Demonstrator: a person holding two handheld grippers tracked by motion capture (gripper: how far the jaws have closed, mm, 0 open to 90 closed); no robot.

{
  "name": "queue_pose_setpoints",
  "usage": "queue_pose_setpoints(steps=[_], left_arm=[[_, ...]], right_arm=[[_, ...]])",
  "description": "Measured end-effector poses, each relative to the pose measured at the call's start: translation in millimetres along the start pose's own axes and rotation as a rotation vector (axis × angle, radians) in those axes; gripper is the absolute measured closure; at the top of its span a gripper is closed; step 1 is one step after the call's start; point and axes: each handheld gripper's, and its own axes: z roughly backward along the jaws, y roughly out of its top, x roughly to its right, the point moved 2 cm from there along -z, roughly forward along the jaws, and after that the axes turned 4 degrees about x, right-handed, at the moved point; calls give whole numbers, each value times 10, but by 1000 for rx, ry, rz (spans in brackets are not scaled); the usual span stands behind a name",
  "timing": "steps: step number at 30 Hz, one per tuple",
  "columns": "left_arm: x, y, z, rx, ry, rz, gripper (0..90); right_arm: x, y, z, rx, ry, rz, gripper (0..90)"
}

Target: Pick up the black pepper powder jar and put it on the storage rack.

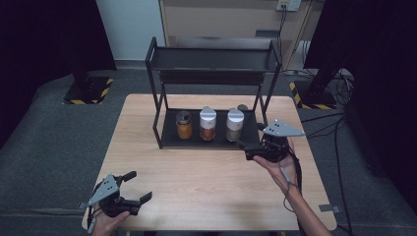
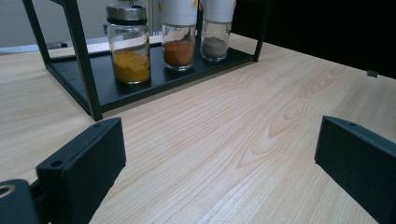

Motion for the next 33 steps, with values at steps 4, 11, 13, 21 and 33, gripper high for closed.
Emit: queue_pose_setpoints(steps=[4, 11, 13, 21, 33], left_arm=[[3, 0, 5, 0, 2, -1, 9], [7, -4, 15, 5, 4, -1, 8], [6, -6, 16, 7, 4, 0, 8], [1, -11, 23, 11, 4, 3, 8], [-6, -19, 28, 16, 7, 11, 8]], right_arm=[[-13, -81, 84, 6, 4, -12, 79], [-49, -202, 222, 8, 13, -18, 69], [-62, -231, 260, 11, 11, -16, 66], [-100, -384, 442, 7, 17, -16, 62], [-160, -693, 772, -2, -22, -22, 62]])
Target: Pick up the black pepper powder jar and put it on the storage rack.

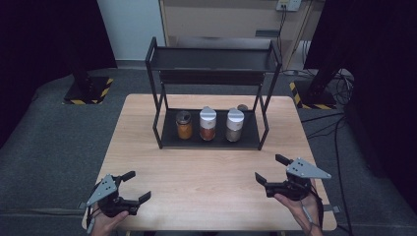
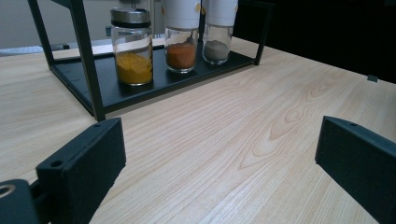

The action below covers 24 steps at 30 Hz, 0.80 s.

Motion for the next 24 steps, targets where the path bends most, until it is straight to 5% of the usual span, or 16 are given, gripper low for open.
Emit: queue_pose_setpoints(steps=[24], left_arm=[[5, -7, 13, 7, 16, 2, 8]], right_arm=[[143, -451, 380, -39, -143, -75, 64]])
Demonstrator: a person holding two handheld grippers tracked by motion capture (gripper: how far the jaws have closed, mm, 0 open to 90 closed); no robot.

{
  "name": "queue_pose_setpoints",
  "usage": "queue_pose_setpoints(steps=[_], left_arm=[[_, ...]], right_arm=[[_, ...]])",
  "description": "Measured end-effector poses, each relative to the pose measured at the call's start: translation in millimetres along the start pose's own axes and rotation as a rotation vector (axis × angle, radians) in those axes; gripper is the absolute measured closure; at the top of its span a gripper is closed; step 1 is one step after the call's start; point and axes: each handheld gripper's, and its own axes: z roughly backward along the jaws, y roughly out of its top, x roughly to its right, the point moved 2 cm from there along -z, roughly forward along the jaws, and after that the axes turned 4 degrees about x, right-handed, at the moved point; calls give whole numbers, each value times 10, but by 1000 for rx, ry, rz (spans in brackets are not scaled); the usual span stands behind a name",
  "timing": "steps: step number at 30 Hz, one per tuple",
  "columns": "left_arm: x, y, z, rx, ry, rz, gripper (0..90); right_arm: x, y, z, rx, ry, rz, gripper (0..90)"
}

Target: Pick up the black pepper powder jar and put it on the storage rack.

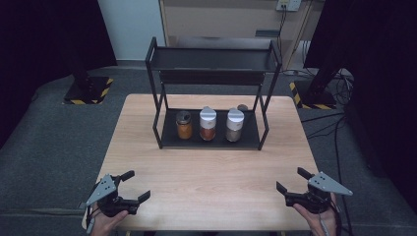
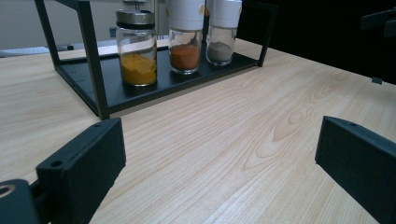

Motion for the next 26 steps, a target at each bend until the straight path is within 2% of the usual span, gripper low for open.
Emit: queue_pose_setpoints(steps=[5, 17, 26], left_arm=[[-2, -5, 6, 4, 2, 4, 8], [-2, -8, 10, 9, 5, 3, 7], [-1, -7, 5, 10, 4, 0, 7]], right_arm=[[21, -55, 21, 0, -17, -6, 64], [18, -135, 49, 16, -47, 18, 63], [-14, -153, 29, 10, -48, 58, 55]])
